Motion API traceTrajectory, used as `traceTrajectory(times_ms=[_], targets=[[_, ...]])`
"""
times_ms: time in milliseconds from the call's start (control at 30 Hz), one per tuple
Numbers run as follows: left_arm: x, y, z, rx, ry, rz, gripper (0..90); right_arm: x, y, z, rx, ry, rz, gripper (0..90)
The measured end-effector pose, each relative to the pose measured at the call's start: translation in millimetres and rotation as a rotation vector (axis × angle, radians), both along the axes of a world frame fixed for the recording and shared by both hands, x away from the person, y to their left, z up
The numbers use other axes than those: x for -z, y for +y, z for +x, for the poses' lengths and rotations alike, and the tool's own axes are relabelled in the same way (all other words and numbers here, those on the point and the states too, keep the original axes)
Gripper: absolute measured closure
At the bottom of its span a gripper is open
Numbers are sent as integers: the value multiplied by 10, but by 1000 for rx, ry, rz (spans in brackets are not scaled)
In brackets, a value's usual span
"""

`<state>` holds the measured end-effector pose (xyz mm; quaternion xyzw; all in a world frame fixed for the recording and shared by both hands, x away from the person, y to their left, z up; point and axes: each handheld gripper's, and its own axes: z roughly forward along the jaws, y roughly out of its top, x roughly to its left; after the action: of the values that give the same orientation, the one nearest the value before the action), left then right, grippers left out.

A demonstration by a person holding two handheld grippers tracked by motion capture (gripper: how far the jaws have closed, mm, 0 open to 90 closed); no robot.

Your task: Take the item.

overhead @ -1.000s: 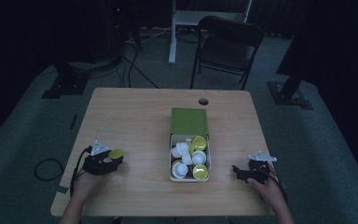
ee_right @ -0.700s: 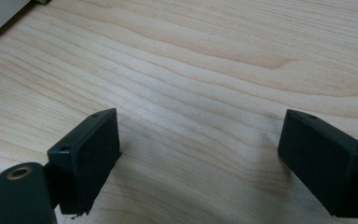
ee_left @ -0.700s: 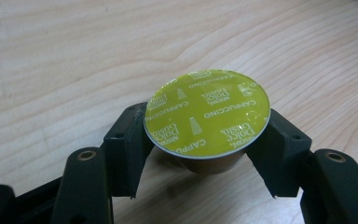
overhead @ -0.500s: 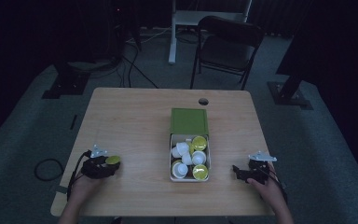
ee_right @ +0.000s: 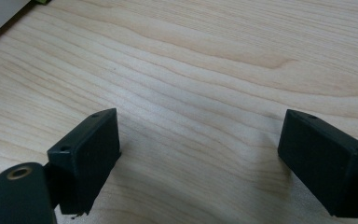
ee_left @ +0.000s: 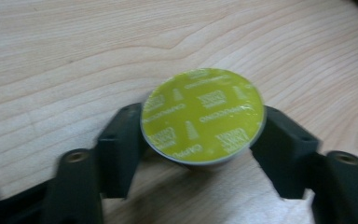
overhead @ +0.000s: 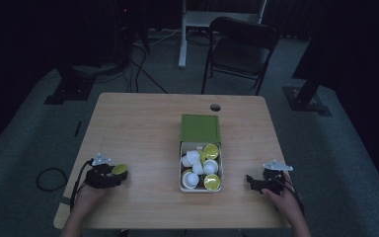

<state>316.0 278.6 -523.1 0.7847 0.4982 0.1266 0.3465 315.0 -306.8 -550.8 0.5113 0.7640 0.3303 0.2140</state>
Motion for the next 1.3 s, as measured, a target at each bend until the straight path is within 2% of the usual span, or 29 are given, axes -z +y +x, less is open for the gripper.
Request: traceTrajectory(times_ms=[100,167,233,433,600,667,767,967,1067,1300], targets=[[-57,4,-3,9,1,-21,245,0,1,0,1,0,1,121],[-96,9,-2,16,-6,-24,236,0,2,0,1,1,2,121],[-134,13,0,30,-10,-47,171,0,0,0,0,0,0,121],[-263,-29,7,48,-50,-59,170,0,1,0,0,0,0,121],[-348,-127,6,102,-73,-52,144,0,1,0,0,0,0,121],[-370,-174,-3,128,-88,-53,91,0,1,0,1,0,0,121],[-413,-212,-4,152,-97,-82,91,0,1,0,0,0,0,121],[-454,-304,-8,187,-118,-58,91,0,0,0,0,0,0,121],[-457,-383,-20,207,-148,-39,90,-1,0,0,0,1,-1,121],[-434,-521,-55,246,-191,-48,91,-1,0,0,0,1,0,121]])
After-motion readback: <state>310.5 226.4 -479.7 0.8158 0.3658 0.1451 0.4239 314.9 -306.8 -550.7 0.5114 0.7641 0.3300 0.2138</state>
